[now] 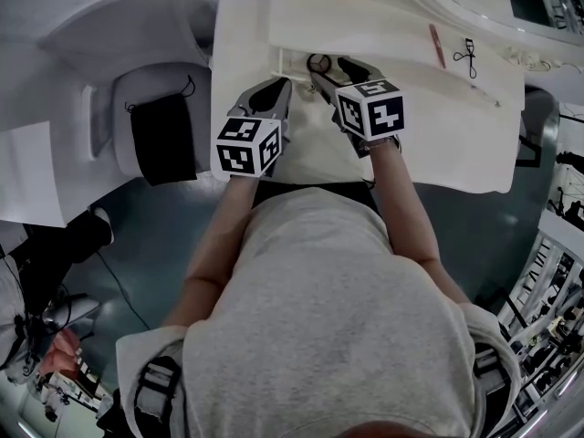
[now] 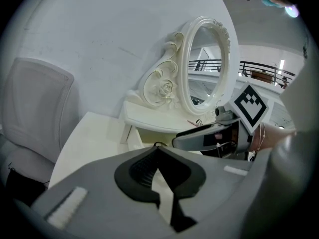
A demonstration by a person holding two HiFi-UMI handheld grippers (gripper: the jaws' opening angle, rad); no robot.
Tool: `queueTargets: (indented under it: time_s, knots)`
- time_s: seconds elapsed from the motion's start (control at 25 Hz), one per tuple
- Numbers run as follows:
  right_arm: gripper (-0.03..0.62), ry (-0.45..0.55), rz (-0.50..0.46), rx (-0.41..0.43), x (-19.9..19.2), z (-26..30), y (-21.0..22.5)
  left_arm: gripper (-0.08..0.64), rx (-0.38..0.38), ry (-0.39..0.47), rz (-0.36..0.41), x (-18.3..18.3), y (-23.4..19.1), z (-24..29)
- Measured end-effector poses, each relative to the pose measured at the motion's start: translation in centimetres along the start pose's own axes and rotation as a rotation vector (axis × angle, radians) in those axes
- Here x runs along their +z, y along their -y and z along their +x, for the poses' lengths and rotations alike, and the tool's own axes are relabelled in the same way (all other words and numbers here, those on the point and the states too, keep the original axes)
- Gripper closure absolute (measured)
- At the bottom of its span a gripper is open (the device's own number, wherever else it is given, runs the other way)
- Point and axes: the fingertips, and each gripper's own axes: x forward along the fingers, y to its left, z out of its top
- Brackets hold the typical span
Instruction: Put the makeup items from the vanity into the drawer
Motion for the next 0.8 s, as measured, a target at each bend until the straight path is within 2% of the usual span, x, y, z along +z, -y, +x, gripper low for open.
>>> queueTargets:
  time_s: [0.4, 0.6, 0.8]
  knots:
    - [0.374, 0.129, -0.050, 0.053, 0.1, -4.7, 0.2, 0.551, 0.056, 0.071, -0.002, 0.8, 3.2, -1.3]
    - [0.411, 0.188, -0.073, 0.092, -0.3, -8.2, 0.6, 0.551, 0.076, 0.109, 0.021, 1.3, 6.5, -1.5]
    - [0.453, 0.279, -0.148, 0.071, -0.8, -12.4, 1.6, 0.551, 0.068, 0.128, 0.062, 1.4, 10.6, -1.0]
